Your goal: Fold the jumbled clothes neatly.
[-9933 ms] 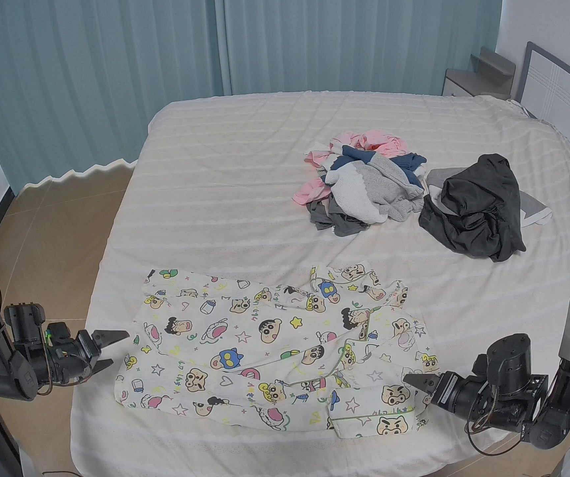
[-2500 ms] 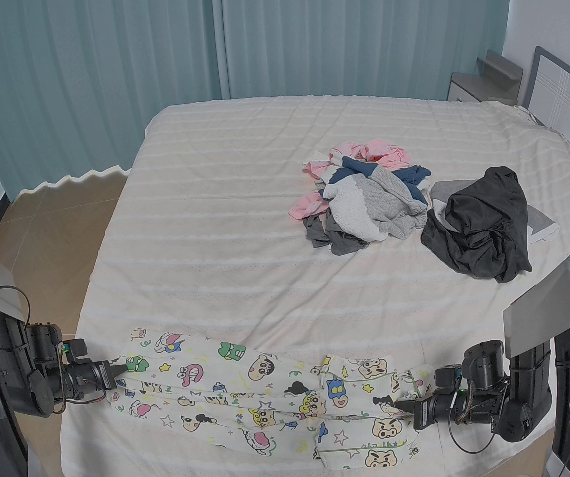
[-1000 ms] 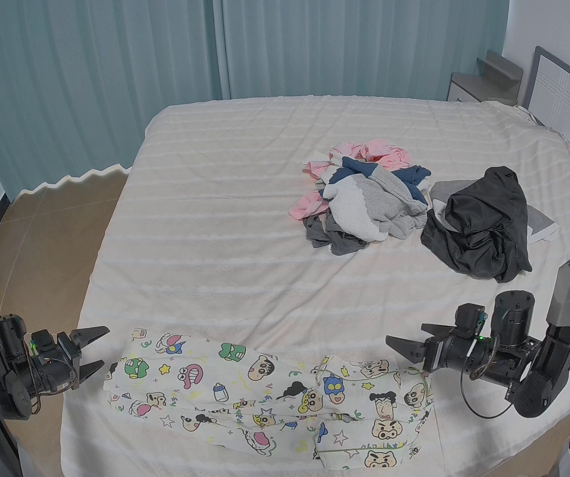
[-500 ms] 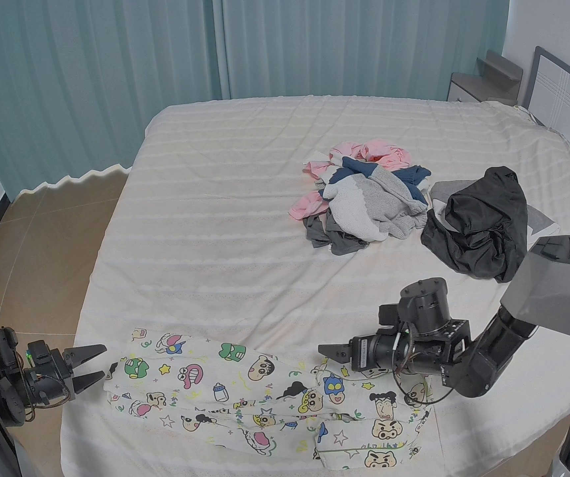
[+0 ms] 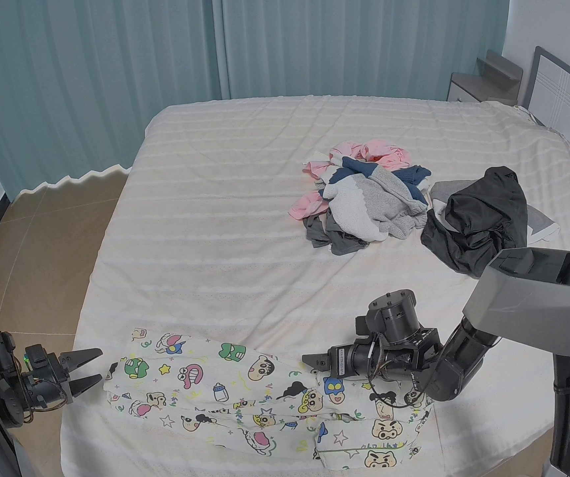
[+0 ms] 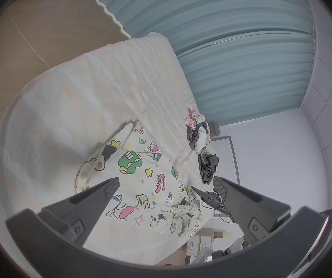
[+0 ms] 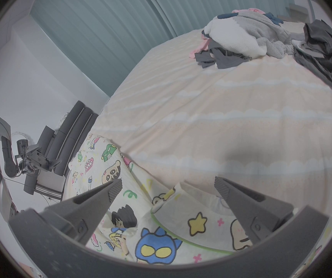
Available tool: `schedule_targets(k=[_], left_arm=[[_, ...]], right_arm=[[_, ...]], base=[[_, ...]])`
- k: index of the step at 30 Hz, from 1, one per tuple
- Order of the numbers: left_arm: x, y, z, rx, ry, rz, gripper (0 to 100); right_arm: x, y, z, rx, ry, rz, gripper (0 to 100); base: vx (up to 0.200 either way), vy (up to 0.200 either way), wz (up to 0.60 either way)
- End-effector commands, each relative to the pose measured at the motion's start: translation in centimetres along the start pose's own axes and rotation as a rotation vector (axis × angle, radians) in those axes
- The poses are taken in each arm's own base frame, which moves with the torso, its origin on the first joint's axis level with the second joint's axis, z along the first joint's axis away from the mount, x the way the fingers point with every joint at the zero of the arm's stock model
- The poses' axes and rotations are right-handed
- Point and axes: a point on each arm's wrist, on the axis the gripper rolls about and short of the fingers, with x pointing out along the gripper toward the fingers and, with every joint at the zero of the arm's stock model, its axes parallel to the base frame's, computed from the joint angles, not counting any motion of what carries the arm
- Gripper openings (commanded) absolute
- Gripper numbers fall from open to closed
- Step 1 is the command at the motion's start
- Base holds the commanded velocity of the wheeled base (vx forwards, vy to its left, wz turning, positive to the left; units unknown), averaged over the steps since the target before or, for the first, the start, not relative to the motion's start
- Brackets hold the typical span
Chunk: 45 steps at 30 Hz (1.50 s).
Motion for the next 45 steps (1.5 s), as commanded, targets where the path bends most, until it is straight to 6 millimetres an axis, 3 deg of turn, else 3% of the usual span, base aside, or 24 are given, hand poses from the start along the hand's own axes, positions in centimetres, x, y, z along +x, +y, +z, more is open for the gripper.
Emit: schedule_targets(k=[1,5,6,35,36,42,45], left_arm=[[-0.1,0.0,-0.2,-0.003,0.0,0.0,100],[-0.1,0.0,-0.2,-0.003,0.0,0.002,100],[-0.1,0.0,-0.2,-0.003,0.0,0.002,100],[-0.1,0.0,-0.2,0.002,0.0,0.002,100],[-0.1,0.0,-0.2,0.002,0.0,0.002,100],[-0.1,0.0,-0.2,0.004,-0.002,0.004,100],[0.0,0.0,-0.2,0.006,-0.003,0.01,100]], right_arm=[[0.4,-0.2,-0.6,0.002,0.019,-0.006,100],[0.6,-0.1,-1.0,-0.001,0.029,-0.004,100],[0.6,0.0,-1.0,-0.003,0.028,-0.001,0],[0.2,2.5,-0.9,-0.04,-0.071,0.004,0],[0.2,2.5,-0.9,-0.039,-0.073,0.005,100],[-0.4,2.3,0.1,-0.029,-0.135,0.016,100],[-3.1,0.9,1.6,-0.001,-0.185,-0.01,100]], base=[[0.0,0.0,0.0],[0.0,0.0,0.0],[0.0,0.0,0.0],[0.0,0.0,0.0],[0.0,0.0,0.0],[0.0,0.0,0.0],[0.0,0.0,0.0]])
